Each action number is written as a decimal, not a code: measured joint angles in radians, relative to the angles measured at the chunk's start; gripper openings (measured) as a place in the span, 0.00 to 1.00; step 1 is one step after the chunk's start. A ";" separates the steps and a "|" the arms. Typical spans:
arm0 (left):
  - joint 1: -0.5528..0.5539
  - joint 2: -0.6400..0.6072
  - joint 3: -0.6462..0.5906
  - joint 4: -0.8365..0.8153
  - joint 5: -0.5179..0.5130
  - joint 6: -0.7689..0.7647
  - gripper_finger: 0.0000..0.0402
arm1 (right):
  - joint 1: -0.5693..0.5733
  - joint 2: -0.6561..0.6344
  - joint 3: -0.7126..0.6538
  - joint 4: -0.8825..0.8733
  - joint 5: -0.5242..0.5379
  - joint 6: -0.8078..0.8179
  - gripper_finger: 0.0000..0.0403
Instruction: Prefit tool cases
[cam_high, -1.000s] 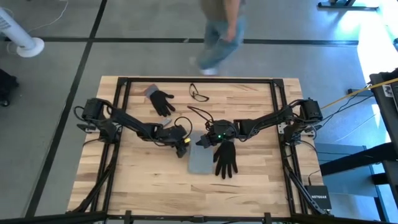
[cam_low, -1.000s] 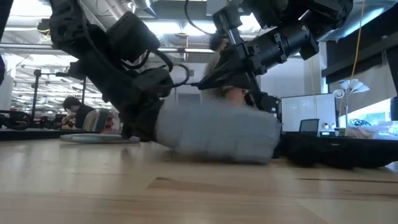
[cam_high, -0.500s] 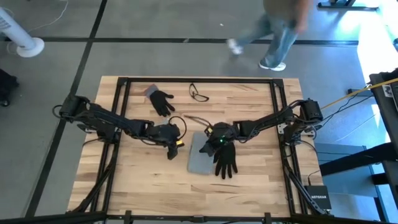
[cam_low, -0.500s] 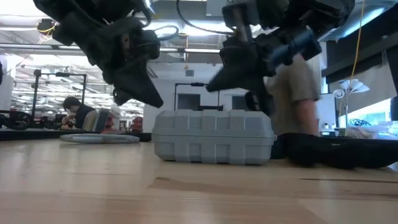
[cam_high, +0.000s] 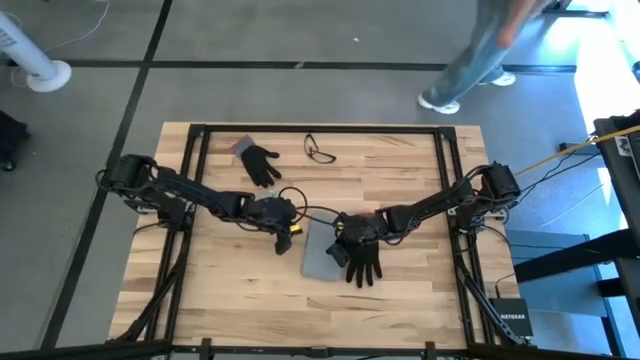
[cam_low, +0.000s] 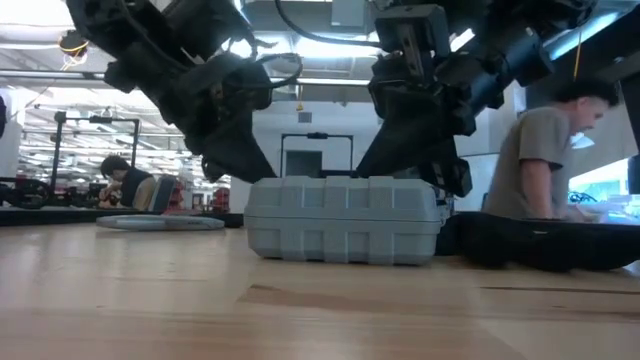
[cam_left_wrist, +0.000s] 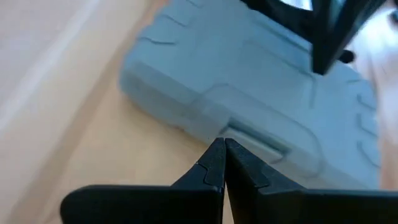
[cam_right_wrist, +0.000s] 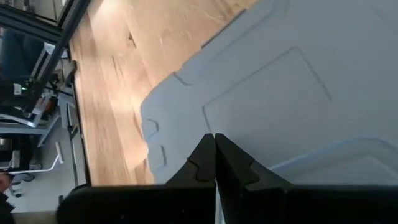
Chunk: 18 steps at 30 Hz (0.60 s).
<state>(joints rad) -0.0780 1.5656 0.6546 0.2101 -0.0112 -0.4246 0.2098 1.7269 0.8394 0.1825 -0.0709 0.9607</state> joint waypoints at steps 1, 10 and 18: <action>-0.005 0.002 0.011 -0.005 0.008 -0.016 0.00 | 0.000 0.000 0.000 0.000 0.001 0.000 0.00; -0.043 0.070 0.096 -0.019 0.008 -0.105 0.00 | -0.002 0.004 0.000 0.003 0.018 0.004 0.00; -0.036 0.103 0.097 -0.011 -0.007 -0.252 0.00 | -0.001 0.006 0.000 0.000 0.027 0.015 0.00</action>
<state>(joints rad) -0.1143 1.6684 0.7517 0.1986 -0.0182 -0.6764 0.2089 1.7329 0.8394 0.1829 -0.0441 0.9756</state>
